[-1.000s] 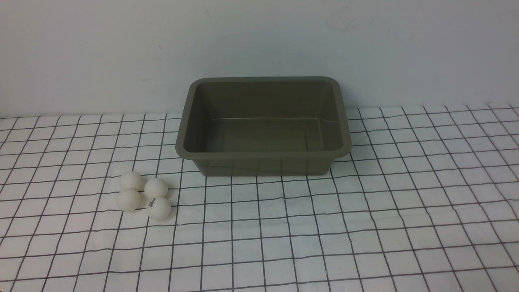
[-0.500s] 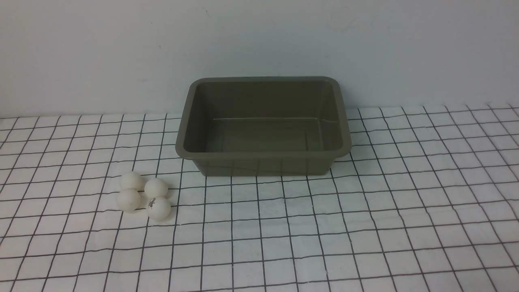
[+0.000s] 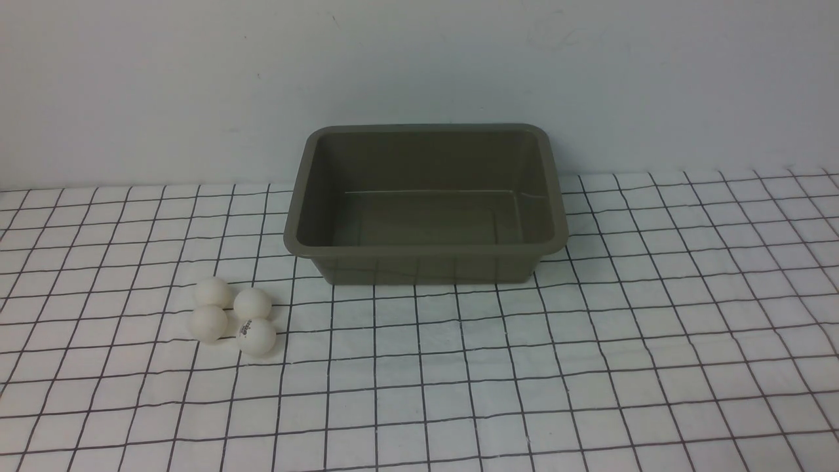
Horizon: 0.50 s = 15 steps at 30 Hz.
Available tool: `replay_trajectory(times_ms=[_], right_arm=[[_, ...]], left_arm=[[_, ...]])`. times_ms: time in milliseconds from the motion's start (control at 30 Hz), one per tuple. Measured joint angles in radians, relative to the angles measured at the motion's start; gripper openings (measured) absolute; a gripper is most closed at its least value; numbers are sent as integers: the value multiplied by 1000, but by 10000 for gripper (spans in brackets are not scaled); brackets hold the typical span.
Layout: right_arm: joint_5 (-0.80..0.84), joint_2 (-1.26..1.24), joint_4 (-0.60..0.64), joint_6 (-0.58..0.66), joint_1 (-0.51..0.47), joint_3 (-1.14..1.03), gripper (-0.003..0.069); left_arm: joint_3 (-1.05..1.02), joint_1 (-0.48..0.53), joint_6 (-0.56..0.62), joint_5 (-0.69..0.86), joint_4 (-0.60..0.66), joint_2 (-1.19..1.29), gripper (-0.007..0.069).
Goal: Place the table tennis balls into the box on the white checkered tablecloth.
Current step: 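Reach for and grasp a ping pong ball on the table beside the basket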
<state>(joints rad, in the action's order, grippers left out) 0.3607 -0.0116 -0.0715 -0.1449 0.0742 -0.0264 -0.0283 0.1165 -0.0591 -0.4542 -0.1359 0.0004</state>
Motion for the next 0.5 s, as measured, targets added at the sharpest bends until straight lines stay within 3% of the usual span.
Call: replay_trajectory(times_ms=[167,267,500], right_arm=[[0,0,0,0,0,0,-17],[0,0,0,0,0,0,-17],[0,0,0,0,0,0,-17]], left_arm=[[0,0,-196,-137,-3,0,-4],[0,0,-257,-201,-3,0,-4],[0,0,-289,-279,5,0,-4]])
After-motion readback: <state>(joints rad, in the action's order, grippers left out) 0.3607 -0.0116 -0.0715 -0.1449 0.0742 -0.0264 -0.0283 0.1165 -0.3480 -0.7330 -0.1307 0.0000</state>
